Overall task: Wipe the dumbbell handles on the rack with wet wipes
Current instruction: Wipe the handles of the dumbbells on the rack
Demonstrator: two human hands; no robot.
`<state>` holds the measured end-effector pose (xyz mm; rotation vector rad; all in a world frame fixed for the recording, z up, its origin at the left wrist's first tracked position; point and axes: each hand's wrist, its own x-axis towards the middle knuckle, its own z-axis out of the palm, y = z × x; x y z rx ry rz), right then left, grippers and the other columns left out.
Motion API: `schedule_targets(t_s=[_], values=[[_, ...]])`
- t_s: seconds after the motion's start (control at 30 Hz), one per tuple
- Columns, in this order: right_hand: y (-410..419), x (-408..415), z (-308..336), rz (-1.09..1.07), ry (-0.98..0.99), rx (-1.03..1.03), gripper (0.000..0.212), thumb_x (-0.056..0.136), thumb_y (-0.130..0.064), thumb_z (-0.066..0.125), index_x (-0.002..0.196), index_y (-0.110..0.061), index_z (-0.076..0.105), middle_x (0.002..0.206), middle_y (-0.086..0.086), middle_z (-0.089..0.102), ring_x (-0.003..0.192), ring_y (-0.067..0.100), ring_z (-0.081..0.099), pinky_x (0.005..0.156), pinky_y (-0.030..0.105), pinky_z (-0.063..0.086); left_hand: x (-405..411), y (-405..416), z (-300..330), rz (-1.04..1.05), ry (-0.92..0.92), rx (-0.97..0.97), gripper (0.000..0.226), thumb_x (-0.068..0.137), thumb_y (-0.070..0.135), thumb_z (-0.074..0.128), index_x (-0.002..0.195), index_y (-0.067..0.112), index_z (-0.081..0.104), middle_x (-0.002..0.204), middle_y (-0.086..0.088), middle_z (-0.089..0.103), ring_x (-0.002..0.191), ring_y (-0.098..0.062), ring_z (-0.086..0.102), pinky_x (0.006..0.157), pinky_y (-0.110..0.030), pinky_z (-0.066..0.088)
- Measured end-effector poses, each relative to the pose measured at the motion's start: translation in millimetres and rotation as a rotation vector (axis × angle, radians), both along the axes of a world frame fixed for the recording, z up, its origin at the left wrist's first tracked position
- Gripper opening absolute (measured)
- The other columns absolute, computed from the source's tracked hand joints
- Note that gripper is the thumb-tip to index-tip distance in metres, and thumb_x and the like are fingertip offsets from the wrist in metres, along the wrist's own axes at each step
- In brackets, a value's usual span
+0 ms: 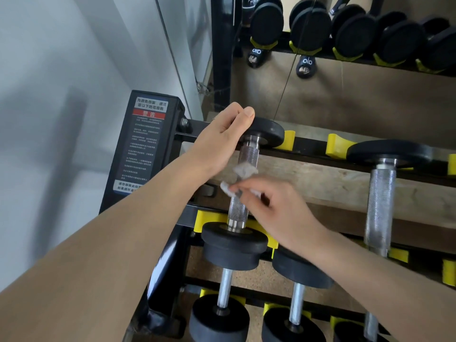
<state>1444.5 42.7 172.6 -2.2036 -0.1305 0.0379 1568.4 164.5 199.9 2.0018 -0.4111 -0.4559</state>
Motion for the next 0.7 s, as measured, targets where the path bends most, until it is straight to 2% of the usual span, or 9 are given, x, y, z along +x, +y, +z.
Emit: schedule_targets(t_s=[0.13,0.23,0.3,0.37,0.43,0.5,0.6,0.63,0.7], values=[[-6,-6,10,0.129,0.058,-0.002,0.02,0.099,-0.024,0.058,0.108,-0.022,0.077,0.079,-0.011,0.07,0.061,0.001,0.058,0.054,0.013,0.039,-1,0,1,0.005,0.0,-0.009,0.044,0.107,0.049,0.034,0.095,0.008,0.042,0.08,0.003,0.04,0.072,-0.003,0.041,0.078,-0.029,0.037],[-20,26,15,-0.173,-0.042,0.06,0.023,0.101,-0.019,0.056,0.113,-0.022,0.074,0.062,-0.016,0.059,0.046,0.001,0.047,0.046,0.013,0.033,0,0,-2,0.003,0.008,-0.039,0.046,0.107,0.05,0.036,0.098,0.006,0.044,0.087,-0.005,0.044,0.08,-0.006,0.045,0.081,-0.03,0.038],[-13,35,14,-0.204,-0.102,0.021,0.023,0.1,-0.015,0.057,0.115,-0.019,0.074,0.079,-0.021,0.066,0.058,-0.009,0.055,0.054,0.009,0.041,0,0,-3,0.0,-0.005,-0.03,0.048,0.107,0.051,0.035,0.099,0.004,0.044,0.087,-0.006,0.043,0.079,-0.006,0.045,0.081,-0.03,0.038],[-4,22,5,-0.155,-0.081,0.041,0.022,0.099,-0.016,0.058,0.114,-0.018,0.075,0.095,-0.018,0.07,0.064,-0.008,0.06,0.056,0.01,0.045,0,-1,-2,0.0,-0.008,-0.022,0.048,0.108,0.049,0.035,0.099,0.004,0.044,0.083,-0.003,0.042,0.074,-0.004,0.043,0.079,-0.03,0.037],[3,1,0,-0.1,0.015,0.088,0.022,0.099,-0.027,0.057,0.111,-0.023,0.075,0.095,-0.017,0.072,0.072,0.003,0.065,0.062,0.021,0.05,-1,-1,0,0.014,-0.01,-0.004,0.046,0.108,0.049,0.034,0.097,0.005,0.043,0.075,0.007,0.038,0.065,-0.001,0.039,0.072,-0.028,0.035],[4,-16,2,-0.032,0.119,0.108,0.022,0.098,-0.032,0.058,0.107,-0.025,0.077,0.09,-0.015,0.073,0.079,0.002,0.065,0.068,0.02,0.048,-1,-2,1,0.007,-0.01,0.015,0.045,0.108,0.05,0.033,0.098,0.006,0.042,0.073,0.011,0.037,0.062,0.0,0.038,0.071,-0.028,0.034],[-3,-10,14,0.01,0.169,0.156,0.02,0.1,-0.027,0.057,0.107,-0.028,0.076,0.062,-0.016,0.062,0.05,0.003,0.048,0.048,0.015,0.033,-2,-2,1,0.015,0.0,-0.003,0.045,0.107,0.05,0.033,0.098,0.007,0.043,0.079,0.007,0.039,0.066,-0.001,0.039,0.072,-0.027,0.036],[-9,1,17,-0.064,0.14,0.183,0.021,0.101,-0.026,0.055,0.106,-0.03,0.075,0.056,-0.01,0.058,0.045,0.004,0.041,0.043,0.016,0.027,-2,-1,1,0.017,0.012,-0.02,0.045,0.107,0.05,0.034,0.097,0.007,0.043,0.081,0.005,0.041,0.071,-0.003,0.041,0.075,-0.028,0.036],[-17,26,20,-0.215,0.045,0.197,0.021,0.102,-0.023,0.054,0.106,-0.029,0.074,0.057,-0.006,0.058,0.045,0.008,0.04,0.042,0.02,0.028,-1,-1,-1,0.011,0.014,-0.047,0.046,0.107,0.049,0.035,0.096,0.005,0.042,0.085,0.001,0.041,0.077,-0.007,0.043,0.079,-0.03,0.037]])
